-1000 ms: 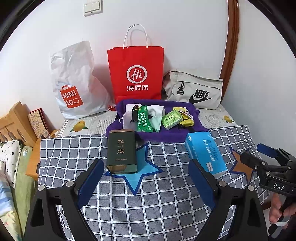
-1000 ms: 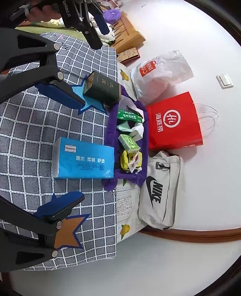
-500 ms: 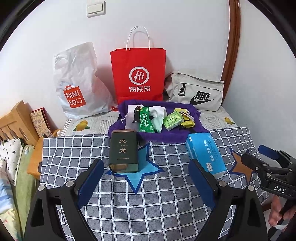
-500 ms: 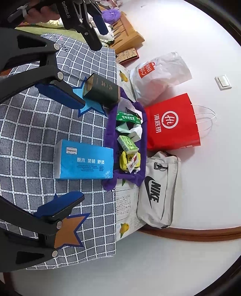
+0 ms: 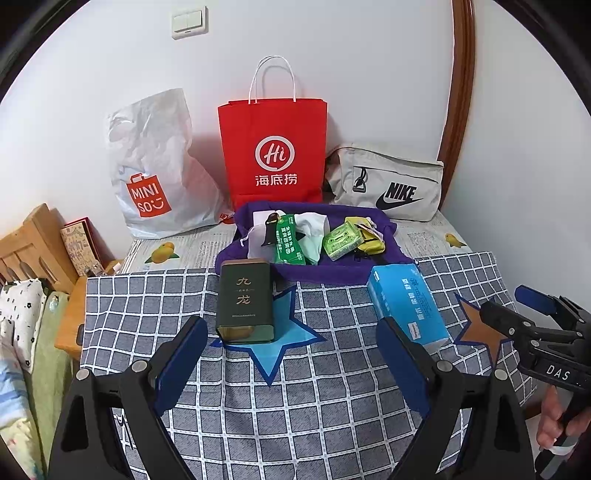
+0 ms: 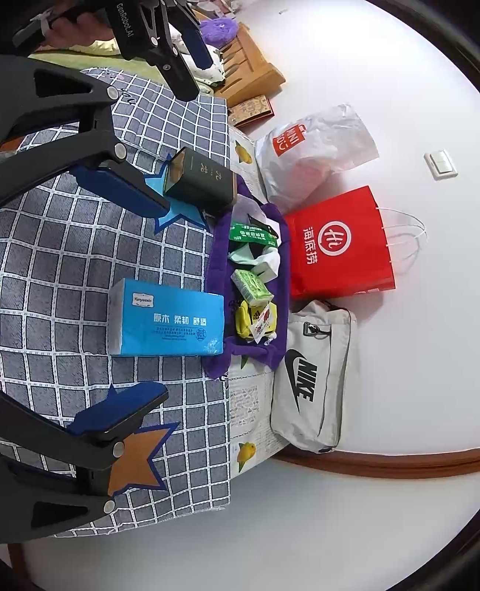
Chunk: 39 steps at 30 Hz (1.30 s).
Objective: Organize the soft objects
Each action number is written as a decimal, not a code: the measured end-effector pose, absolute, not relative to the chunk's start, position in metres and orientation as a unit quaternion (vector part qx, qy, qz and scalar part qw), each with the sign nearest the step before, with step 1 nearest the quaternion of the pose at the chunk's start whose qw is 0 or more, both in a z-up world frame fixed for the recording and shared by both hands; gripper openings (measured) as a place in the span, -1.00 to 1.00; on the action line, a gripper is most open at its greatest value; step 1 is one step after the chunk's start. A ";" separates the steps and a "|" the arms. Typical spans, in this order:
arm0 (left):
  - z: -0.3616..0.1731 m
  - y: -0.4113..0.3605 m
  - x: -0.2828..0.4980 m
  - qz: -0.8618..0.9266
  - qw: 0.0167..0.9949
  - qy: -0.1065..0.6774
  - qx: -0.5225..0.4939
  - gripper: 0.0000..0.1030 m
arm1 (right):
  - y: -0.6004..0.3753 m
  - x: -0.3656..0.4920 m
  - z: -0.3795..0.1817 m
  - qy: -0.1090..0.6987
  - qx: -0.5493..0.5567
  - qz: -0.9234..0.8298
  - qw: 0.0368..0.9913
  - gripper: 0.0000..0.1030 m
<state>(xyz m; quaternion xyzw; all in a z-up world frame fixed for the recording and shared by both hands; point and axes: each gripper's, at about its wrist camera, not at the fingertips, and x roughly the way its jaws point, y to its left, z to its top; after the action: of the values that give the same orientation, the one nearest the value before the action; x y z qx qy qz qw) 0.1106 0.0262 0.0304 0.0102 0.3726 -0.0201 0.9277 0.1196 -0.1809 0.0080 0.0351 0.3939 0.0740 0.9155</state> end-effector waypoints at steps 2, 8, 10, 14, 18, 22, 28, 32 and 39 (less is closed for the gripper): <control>0.031 0.026 0.110 -0.020 0.928 0.372 0.011 0.80 | -0.181 0.119 0.009 0.393 0.035 0.075 0.916 0.74; 0.033 0.026 0.107 -0.018 0.928 0.371 0.010 0.80 | -0.180 0.118 0.010 0.391 0.033 0.074 0.917 0.74; 0.034 0.026 0.106 -0.017 0.929 0.370 0.011 0.80 | -0.181 0.117 0.011 0.391 0.034 0.074 0.917 0.74; 0.034 0.026 0.107 -0.017 0.929 0.371 0.011 0.80 | -0.182 0.116 0.012 0.389 0.034 0.075 0.917 0.74; 0.035 0.026 0.106 -0.016 0.928 0.371 0.012 0.80 | -0.183 0.115 0.012 0.389 0.036 0.076 0.917 0.74; 0.036 0.025 0.104 -0.015 0.928 0.371 0.013 0.80 | -0.183 0.116 0.012 0.390 0.035 0.075 0.917 0.74; 0.035 0.025 0.105 -0.015 0.928 0.371 0.013 0.80 | -0.183 0.115 0.012 0.390 0.035 0.076 0.917 0.74; 0.037 0.025 0.104 -0.015 0.928 0.371 0.012 0.80 | -0.182 0.114 0.013 0.390 0.034 0.077 0.917 0.74; 0.039 0.027 0.103 -0.012 0.929 0.370 0.010 0.80 | -0.182 0.112 0.015 0.387 0.033 0.077 0.918 0.74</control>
<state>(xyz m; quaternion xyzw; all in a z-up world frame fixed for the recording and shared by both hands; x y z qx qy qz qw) 0.1025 0.0268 0.0394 0.0097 0.3698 -0.0123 0.9290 0.1124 -0.1819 0.0147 0.0330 0.3872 0.0766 0.9182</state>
